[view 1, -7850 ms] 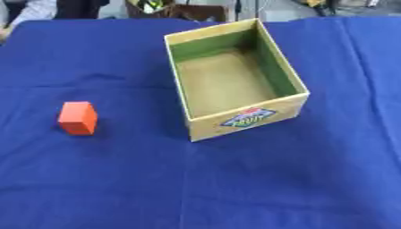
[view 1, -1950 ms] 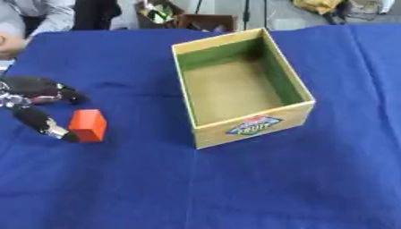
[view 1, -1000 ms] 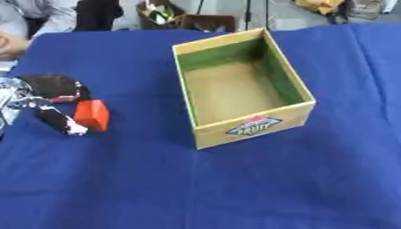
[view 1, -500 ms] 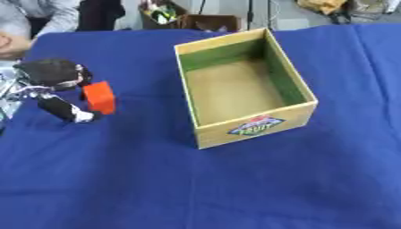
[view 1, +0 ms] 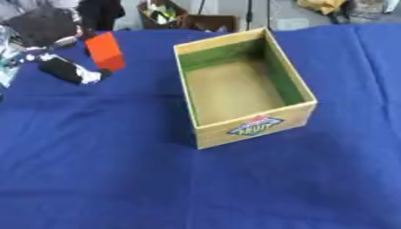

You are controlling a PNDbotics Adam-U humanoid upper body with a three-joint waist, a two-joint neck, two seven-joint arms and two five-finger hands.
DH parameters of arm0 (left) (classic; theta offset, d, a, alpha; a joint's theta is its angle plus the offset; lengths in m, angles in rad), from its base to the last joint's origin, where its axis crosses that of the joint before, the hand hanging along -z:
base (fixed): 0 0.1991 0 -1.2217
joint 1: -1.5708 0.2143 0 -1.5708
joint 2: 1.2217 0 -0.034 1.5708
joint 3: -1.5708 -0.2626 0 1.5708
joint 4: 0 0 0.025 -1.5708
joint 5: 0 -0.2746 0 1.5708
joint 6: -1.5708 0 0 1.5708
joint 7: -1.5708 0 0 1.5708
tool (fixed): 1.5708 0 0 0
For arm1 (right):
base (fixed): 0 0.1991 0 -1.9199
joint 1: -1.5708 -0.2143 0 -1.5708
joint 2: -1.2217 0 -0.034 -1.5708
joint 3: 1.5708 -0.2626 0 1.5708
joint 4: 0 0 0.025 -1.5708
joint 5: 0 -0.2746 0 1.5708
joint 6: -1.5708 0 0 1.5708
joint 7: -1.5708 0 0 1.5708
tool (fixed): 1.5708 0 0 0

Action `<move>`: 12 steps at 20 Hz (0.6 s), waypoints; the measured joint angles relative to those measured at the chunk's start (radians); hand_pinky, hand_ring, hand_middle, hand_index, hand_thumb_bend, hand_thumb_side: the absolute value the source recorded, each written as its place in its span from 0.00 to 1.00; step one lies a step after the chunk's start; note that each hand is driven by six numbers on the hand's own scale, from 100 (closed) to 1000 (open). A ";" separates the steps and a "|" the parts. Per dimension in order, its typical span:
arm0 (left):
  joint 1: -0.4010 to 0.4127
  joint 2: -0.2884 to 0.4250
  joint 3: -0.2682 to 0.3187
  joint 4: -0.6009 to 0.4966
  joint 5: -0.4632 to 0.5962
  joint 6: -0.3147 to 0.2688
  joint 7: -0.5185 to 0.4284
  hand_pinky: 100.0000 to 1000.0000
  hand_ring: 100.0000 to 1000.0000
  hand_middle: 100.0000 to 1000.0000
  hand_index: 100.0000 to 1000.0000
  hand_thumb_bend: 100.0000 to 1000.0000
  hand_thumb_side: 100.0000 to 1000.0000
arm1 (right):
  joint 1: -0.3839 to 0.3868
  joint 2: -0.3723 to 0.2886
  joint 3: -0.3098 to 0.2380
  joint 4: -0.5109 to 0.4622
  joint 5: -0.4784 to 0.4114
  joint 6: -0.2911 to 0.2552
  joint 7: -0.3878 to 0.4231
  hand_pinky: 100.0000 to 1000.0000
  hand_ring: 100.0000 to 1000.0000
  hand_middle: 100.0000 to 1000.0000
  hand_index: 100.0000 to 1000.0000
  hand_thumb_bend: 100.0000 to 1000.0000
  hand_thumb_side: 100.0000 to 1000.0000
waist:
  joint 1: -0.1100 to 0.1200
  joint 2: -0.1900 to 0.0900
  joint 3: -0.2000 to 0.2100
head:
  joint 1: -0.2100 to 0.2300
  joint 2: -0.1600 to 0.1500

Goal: Pick up objects on the table and place them in the box.

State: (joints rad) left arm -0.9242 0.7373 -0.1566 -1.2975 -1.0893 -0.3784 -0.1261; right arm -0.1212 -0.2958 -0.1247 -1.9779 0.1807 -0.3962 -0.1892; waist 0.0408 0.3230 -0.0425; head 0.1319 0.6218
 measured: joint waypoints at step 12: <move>-0.217 -0.252 0.039 0.137 -0.159 -0.031 0.176 0.19 0.52 0.44 0.40 0.00 0.78 | -0.065 0.000 0.029 0.000 -0.060 -0.016 0.027 0.77 0.70 0.52 0.69 0.00 0.79 | 0.015 0.030 -0.133 | 0.095 -0.018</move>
State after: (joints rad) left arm -1.1416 0.4855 -0.1172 -1.1604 -1.2480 -0.4094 0.0503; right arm -0.1857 -0.2959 -0.0962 -1.9779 0.1204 -0.4124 -0.1621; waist 0.0555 0.3534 -0.1752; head 0.2273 0.6038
